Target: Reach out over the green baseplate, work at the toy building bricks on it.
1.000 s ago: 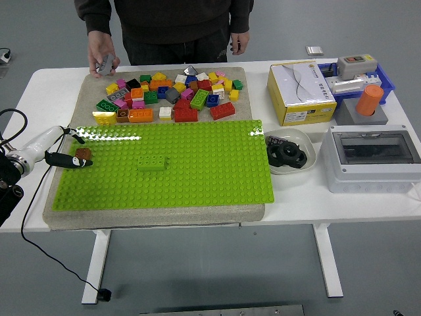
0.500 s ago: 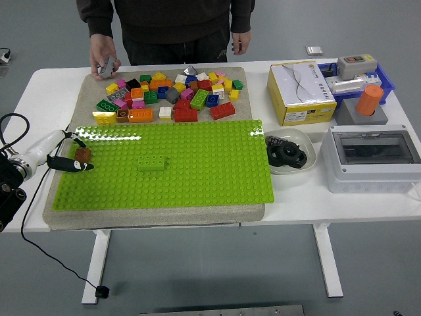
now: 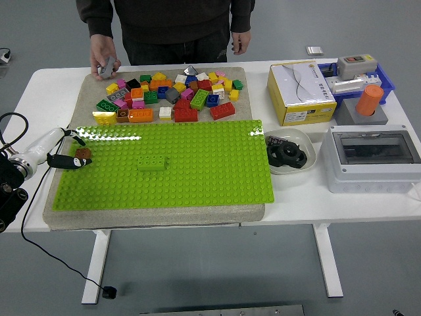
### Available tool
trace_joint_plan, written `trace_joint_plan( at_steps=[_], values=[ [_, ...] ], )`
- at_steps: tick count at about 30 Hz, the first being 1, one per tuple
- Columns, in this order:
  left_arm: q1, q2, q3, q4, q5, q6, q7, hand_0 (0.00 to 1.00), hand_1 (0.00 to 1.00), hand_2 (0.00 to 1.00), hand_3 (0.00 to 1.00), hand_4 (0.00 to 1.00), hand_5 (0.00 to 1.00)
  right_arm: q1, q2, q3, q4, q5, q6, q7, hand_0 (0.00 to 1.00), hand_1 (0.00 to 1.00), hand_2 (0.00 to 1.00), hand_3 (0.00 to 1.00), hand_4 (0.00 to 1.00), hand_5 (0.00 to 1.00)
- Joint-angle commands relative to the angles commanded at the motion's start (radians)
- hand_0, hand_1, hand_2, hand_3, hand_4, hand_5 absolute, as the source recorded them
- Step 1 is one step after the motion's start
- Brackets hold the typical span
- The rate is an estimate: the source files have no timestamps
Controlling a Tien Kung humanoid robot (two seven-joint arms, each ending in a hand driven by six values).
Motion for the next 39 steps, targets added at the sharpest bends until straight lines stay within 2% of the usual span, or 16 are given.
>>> trace_joint_plan(
  at_steps=[4,5,16,17,22,23,28,29,39],
  values=[
    [0.0,0.0,0.002,0.0,-0.001,-0.004,0.0,0.885,0.95,0.904,0.569,0.872,0.24,0.001,0.0,-0.001,0.0,0.003,0.0,0.001,0.685,0.611,0.728,0.715,0.738,0.825],
    [0.0,0.001,0.002,0.0,-0.001,-0.005,0.0,0.885,0.95,0.907,0.572,0.915,0.246,0.001,0.0,-0.001,0.0,0.004,0.0,0.001,0.685,0.613,0.728,0.715,0.738,0.825],
    [-0.002,0.003,0.008,-0.006,-0.001,-0.011,-0.005,0.885,0.951,0.912,0.579,0.903,0.236,0.003,0.0,-0.005,0.0,0.007,0.0,0.003,0.684,0.613,0.729,0.715,0.739,0.825],
    [-0.002,0.003,0.008,-0.007,0.0,-0.011,-0.005,0.881,0.946,0.911,0.597,0.879,0.169,0.003,0.0,-0.005,0.0,0.007,0.0,0.003,0.684,0.614,0.728,0.715,0.738,0.825],
    [-0.002,0.004,0.01,-0.008,0.002,-0.01,-0.005,0.881,0.946,0.911,0.597,0.879,0.169,0.003,0.0,-0.006,0.0,0.01,-0.001,0.003,0.684,0.614,0.728,0.715,0.738,0.825],
    [-0.002,0.004,0.01,-0.007,0.002,-0.01,-0.005,0.878,0.946,0.911,0.599,0.846,0.069,0.003,0.0,-0.007,0.0,0.01,-0.001,0.003,0.684,0.614,0.728,0.715,0.738,0.825],
    [-0.003,0.005,0.013,-0.004,0.004,-0.007,-0.005,0.878,0.946,0.911,0.599,0.846,0.069,0.004,0.0,-0.01,0.0,0.012,0.0,0.004,0.684,0.614,0.728,0.715,0.738,0.825],
    [-0.003,0.005,0.014,-0.004,0.005,-0.007,-0.005,0.876,0.946,0.911,0.589,0.766,0.002,0.004,0.0,-0.011,0.0,0.013,0.0,0.004,0.684,0.614,0.728,0.715,0.738,0.825],
    [-0.003,0.003,0.014,0.002,0.006,-0.004,-0.005,0.875,0.945,0.911,0.586,0.732,0.002,0.006,-0.001,-0.018,0.0,0.019,-0.001,0.006,0.684,0.615,0.729,0.714,0.738,0.826]
  ],
)
